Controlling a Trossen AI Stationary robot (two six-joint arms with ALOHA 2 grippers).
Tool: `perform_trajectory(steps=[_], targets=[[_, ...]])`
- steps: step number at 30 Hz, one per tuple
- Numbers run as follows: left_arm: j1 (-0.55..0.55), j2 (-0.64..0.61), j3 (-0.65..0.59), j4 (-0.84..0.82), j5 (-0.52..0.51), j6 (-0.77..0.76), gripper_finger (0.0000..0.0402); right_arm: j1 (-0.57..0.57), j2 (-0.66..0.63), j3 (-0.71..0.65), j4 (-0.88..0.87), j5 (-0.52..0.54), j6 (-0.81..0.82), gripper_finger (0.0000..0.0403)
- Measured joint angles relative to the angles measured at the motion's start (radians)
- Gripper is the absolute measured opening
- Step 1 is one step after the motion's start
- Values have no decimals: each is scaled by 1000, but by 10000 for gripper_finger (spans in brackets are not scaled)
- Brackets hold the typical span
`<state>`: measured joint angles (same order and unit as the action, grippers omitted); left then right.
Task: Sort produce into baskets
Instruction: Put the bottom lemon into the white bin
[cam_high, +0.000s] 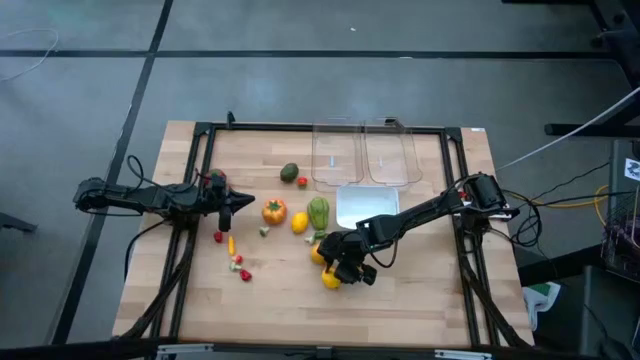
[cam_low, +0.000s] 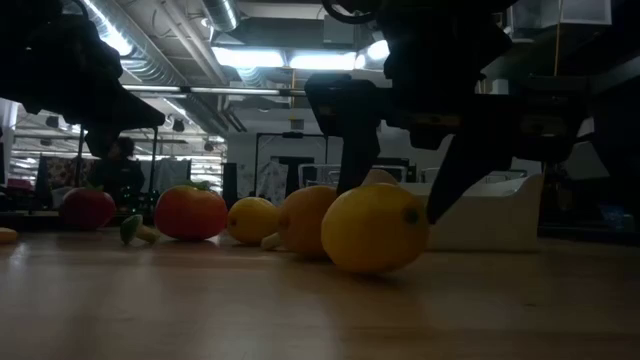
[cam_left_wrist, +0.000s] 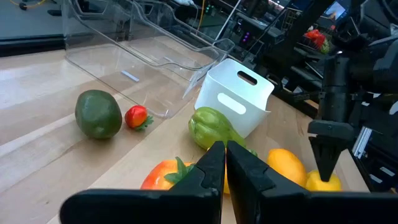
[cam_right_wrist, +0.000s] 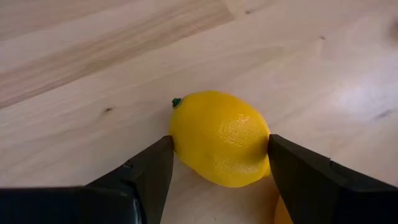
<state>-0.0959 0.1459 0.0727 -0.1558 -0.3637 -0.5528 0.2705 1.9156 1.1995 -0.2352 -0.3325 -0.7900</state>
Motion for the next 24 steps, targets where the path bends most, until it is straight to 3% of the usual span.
perform_trajectory(steps=[10, 24], targets=[[0, 0, 0, 23, 0, -19, 13, 7, 0, 0, 3, 7, -12, 255], [0, 0, 0, 86, -8, -53, 13, 5, 0, 0, 4, 66, 97, 255]])
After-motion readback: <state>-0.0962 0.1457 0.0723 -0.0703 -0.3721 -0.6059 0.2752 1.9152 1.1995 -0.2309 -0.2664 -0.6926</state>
